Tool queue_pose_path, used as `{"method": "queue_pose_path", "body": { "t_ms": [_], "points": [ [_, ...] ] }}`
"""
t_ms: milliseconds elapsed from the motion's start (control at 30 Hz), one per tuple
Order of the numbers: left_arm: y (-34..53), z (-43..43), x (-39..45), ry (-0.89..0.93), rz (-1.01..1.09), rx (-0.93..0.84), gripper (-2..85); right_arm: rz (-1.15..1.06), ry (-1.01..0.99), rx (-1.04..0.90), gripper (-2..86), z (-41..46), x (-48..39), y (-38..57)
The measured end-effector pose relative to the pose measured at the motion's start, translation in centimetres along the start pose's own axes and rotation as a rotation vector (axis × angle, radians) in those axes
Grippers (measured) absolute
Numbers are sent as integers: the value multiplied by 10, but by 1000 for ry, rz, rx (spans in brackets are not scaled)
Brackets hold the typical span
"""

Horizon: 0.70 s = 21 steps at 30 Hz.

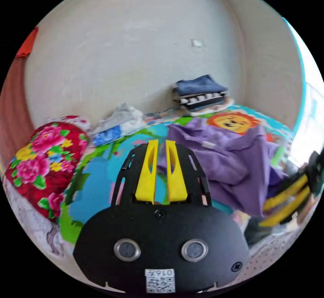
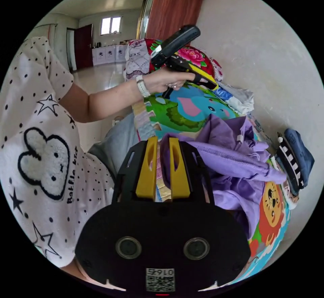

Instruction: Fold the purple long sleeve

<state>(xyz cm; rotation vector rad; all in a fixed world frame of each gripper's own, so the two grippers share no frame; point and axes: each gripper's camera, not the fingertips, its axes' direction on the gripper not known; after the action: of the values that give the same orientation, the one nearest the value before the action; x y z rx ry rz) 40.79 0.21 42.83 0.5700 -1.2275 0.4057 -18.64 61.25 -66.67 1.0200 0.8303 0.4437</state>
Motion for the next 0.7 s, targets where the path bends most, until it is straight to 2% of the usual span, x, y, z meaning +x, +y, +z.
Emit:
{"method": "queue_pose_path", "body": {
  "t_ms": [100, 200, 267, 333, 433, 500, 633, 700],
  "points": [
    [-11, 13, 33, 304, 39, -57, 93, 56, -60, 139, 66, -37, 25, 27],
    [-20, 36, 66, 434, 75, -141, 116, 117, -79, 316, 67, -80, 48, 63],
    [-24, 46, 87, 483, 107, -172, 117, 229, 43, 374, 69, -107, 65, 93],
    [-28, 55, 107, 491, 142, -204, 119, 323, 161, 358, 75, -118, 79, 114],
    [-28, 74, 143, 368, 246, -307, 153, 463, 309, 308, 95, -127, 102, 145],
    [-14, 83, 161, 286, 347, -367, 163, 511, 334, 309, 104, -129, 113, 160],
    [-6, 45, 136, 278, 331, -266, 101, 559, 331, 308, 106, -124, 136, 184],
    [-2, 15, 94, 332, 243, -192, 52, 569, 349, 290, 105, -119, 146, 191]
  ]
}}
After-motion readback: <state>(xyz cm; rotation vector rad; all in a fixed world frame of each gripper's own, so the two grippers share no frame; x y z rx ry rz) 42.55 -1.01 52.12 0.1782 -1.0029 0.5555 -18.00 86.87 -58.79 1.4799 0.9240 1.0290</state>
